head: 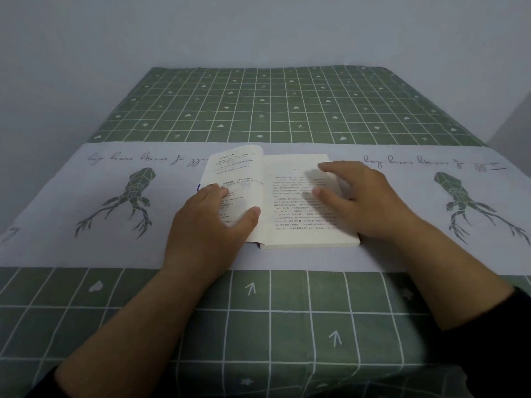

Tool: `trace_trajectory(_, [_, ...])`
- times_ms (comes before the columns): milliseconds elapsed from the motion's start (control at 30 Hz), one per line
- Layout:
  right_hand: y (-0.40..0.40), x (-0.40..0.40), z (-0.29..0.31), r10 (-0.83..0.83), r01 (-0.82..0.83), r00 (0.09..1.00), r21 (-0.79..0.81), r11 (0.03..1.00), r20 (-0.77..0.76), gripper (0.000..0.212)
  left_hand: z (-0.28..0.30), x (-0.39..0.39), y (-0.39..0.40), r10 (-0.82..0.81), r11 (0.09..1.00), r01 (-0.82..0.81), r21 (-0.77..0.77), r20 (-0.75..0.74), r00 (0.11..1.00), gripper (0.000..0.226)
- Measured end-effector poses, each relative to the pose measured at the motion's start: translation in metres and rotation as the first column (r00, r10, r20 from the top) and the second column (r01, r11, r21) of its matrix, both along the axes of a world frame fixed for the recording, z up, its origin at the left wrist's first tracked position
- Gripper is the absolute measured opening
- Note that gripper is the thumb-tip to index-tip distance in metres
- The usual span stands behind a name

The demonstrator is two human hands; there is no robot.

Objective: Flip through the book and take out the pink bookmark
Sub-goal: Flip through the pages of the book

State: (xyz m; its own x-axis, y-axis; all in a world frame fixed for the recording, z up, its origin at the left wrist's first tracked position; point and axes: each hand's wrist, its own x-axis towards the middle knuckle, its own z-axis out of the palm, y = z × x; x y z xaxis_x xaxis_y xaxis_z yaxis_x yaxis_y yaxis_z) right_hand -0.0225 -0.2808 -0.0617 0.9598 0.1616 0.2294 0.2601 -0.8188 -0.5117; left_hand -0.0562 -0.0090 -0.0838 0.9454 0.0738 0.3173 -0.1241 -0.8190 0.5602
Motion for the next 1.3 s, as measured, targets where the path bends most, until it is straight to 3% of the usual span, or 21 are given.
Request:
trace_trajectory(167, [-0.001,0.003,-0.013,-0.015,0.019,1.000,0.151,0.988,-0.024,0.070,-0.001,0.001,0.001,-0.002,1.000,0.002,-0.007,-0.004,1.000,0.073])
trace_trajectory(367, [0.003,0.001,-0.016,0.041,-0.043,0.993,-0.018,0.999,-0.114,0.103,-0.001,0.001,0.001,0.000,1.000,0.000,-0.005,0.001,1.000,0.073])
trace_trajectory(733, [0.003,0.003,-0.016,0.006,-0.016,0.992,-0.083,0.996,-0.125,0.087,-0.002,0.002,0.001,0.008,1.000,-0.008,0.001,-0.009,1.000,0.074])
trace_trajectory(1300, [0.003,0.002,-0.014,-0.002,-0.001,0.990,-0.018,1.000,-0.139,0.078,-0.001,0.002,0.001,0.004,1.000,-0.004,0.002,-0.022,1.000,0.074])
